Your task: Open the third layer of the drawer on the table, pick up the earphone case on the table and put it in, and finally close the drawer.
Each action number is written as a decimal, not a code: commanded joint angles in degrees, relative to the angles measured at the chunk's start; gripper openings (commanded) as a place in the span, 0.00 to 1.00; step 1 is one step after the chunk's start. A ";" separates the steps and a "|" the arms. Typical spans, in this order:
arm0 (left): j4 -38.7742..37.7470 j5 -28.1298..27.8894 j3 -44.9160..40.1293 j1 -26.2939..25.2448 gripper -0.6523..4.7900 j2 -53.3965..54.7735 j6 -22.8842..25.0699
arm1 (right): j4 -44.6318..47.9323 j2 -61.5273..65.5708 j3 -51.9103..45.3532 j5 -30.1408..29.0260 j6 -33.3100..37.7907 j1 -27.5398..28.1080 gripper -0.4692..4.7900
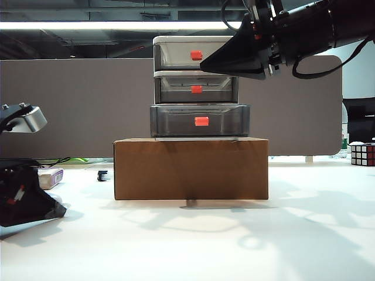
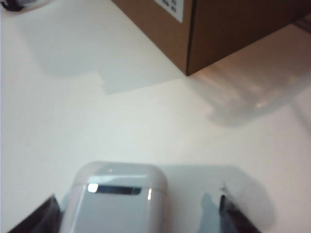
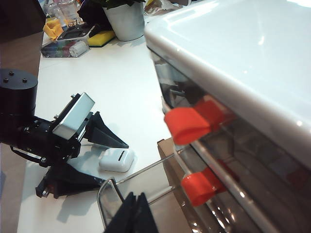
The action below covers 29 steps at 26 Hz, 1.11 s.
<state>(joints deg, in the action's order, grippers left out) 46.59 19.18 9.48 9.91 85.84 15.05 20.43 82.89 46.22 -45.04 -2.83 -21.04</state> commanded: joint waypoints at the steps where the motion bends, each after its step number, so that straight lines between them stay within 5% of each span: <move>1: -2.16 -0.92 0.11 -0.07 0.74 1.73 0.39 | 0.35 -0.26 0.33 -0.04 -0.42 0.00 0.08; 13: -1.36 -0.92 0.09 -0.07 0.21 4.17 0.42 | 0.37 -0.26 0.33 0.00 -0.42 0.11 0.08; 18: 8.68 1.29 0.04 -0.02 0.21 1.84 -6.23 | 0.39 -0.35 0.33 -0.09 -0.42 0.13 0.08; 22: 10.91 5.35 0.07 0.35 0.22 -4.26 -6.93 | 0.33 -1.16 0.35 -0.07 -0.39 0.13 0.08; 29: -9.46 8.68 3.48 5.95 0.22 -24.24 -5.18 | 0.42 -4.04 0.35 0.11 -0.42 0.17 0.08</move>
<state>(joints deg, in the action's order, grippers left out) 42.83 27.46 11.57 14.72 63.59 8.36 20.01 79.42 46.22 -44.99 -3.03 -20.84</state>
